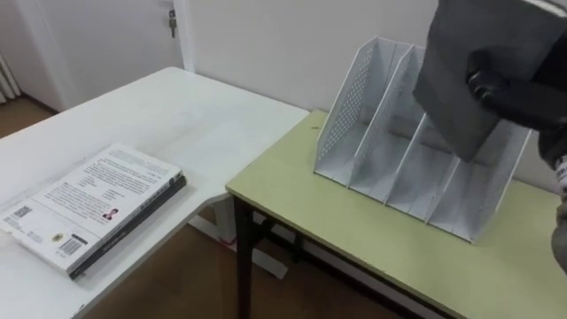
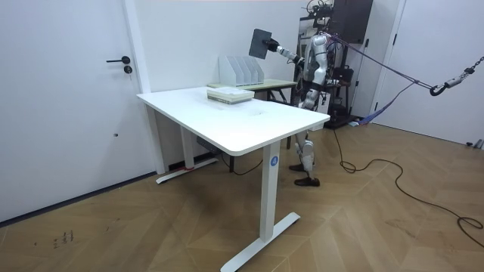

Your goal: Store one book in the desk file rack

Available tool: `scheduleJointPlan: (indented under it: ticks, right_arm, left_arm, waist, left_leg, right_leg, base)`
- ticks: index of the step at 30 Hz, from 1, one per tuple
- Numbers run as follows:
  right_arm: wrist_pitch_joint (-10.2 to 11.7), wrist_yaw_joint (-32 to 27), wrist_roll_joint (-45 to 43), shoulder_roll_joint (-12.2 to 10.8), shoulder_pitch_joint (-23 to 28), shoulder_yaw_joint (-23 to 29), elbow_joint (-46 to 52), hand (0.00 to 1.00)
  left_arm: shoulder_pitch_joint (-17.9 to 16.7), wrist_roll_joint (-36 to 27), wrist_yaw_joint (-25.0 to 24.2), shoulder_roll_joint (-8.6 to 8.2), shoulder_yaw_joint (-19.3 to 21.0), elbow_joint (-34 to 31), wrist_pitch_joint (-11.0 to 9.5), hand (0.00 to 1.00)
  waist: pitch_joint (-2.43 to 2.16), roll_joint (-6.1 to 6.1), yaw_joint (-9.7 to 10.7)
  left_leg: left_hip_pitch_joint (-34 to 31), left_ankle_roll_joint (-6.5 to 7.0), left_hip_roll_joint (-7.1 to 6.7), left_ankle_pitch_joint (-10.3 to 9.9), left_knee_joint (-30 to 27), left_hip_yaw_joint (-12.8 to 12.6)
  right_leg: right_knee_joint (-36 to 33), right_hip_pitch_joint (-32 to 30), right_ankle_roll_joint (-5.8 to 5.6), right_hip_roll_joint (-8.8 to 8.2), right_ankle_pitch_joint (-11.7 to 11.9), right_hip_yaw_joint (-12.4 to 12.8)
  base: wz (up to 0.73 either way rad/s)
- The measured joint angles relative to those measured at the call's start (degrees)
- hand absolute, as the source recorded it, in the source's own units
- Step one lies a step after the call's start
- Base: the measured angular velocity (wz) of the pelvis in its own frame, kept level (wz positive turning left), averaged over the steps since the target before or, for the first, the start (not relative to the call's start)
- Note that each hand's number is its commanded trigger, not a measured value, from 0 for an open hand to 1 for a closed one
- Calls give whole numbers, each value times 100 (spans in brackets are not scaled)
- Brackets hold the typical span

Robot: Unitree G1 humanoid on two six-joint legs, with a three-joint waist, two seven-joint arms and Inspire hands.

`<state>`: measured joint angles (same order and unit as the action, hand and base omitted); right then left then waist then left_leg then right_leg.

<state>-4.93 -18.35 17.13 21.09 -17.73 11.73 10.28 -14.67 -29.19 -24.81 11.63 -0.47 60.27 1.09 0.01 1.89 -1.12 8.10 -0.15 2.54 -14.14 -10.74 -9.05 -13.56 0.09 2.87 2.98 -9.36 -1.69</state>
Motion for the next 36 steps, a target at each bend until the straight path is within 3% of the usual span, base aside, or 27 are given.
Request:
scheduleJointPlan:
  ticks: [4,8,12,17,22,32,36]
  right_arm:
    - [79,-737,-367,4,-526,107,-337,100]
    - [237,-1121,-379,4,-704,207,-589,100]
    - [240,-1397,-380,5,-847,235,-820,100]
    - [250,-1554,-373,16,-953,251,-1151,100]
    - [249,-1612,-130,185,-1074,247,-1519,100]
    - [233,-1422,273,584,-1320,247,-2306,100]
    - [177,-1285,302,604,-1334,242,-2351,100]
  left_arm:
    - [7,0,191,3,3,59,-28,0]
    - [-1,6,249,4,17,70,-28,0]
    - [20,5,343,-3,18,160,-27,0]
    - [63,60,414,-7,22,164,-23,0]
    - [68,53,430,7,29,154,-23,0]
    - [54,192,391,41,261,159,5,0]
    - [52,193,391,64,260,158,19,0]
  waist:
    - [-27,49,4]
    - [-24,66,7]
    - [-22,36,-19]
    - [-27,-15,-62]
    - [-22,-29,-93]
    - [-9,78,-95]
    - [-1,106,-91]
  left_leg:
    - [8,0,-1,0,-6,138]
    - [1,0,-6,0,-9,260]
    - [-70,0,-9,0,-28,314]
    - [-137,0,-12,2,-50,314]
    - [-157,1,-17,3,-44,318]
    - [-229,1,-22,3,-42,465]
    - [-242,1,-23,3,-52,520]
  right_leg:
    - [29,99,5,-1,3,-64]
    - [135,139,6,-21,7,-183]
    - [176,125,5,-33,28,-269]
    - [139,82,5,-48,29,-327]
    - [137,64,4,-59,27,-348]
    - [179,87,4,-63,29,-427]
    - [185,97,6,-67,30,-466]
  base:
    - [9]
    - [18]
    - [10]
    - [4]
    - [0]
    - [4]
    - [5]
